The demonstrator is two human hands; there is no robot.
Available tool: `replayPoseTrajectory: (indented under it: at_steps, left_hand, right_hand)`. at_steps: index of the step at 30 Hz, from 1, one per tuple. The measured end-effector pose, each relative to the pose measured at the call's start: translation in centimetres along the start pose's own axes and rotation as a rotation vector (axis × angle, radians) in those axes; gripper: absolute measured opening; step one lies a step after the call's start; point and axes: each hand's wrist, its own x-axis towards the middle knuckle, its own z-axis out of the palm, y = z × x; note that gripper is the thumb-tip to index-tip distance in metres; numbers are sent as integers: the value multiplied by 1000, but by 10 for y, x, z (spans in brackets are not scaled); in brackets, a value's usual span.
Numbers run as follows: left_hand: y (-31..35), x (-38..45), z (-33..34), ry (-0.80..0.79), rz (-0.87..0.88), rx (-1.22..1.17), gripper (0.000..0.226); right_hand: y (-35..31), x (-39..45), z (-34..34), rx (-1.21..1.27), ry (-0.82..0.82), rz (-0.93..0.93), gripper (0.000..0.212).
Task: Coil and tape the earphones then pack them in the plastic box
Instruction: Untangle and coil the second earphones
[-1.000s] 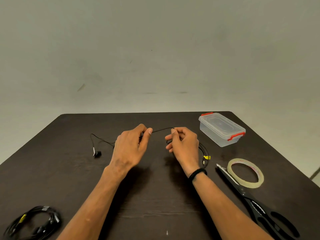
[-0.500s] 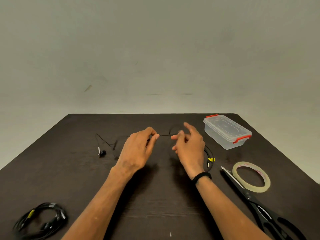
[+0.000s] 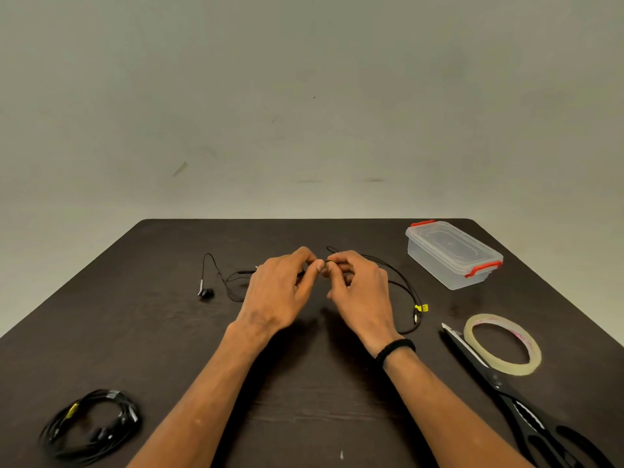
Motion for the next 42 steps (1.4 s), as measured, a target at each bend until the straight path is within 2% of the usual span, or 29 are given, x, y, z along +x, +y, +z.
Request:
replayPoseTrajectory:
  at_steps: [7,19,22,26,29,34,42]
  left_hand:
    - [-3,-1,0,-12,-18,16,29]
    - [-10,0,-4,-11,-61,32,38]
    - [-11,0,-2,9,-52,47,36]
    - [-12,0,0,47,-33,50,34]
    - [-13,-1,1,49,-1,29,29]
    - [-10,-1,1,20,34,35,32]
    - [-8,-1,0,9,11,16,33]
  right_hand:
    - [0,1,-1,72,34,82,8]
    - [6,16,-13,404,233,406,8]
    - [9,12,-8,230,203,314,16]
    - [1,-2,3,-117,-9,-74,47]
    - [-4,-8,10,-129,-123,-211,41]
    - [-1,-3,4,-35,-64,-154,17]
    - [4,8,-7,95,50,84,13]
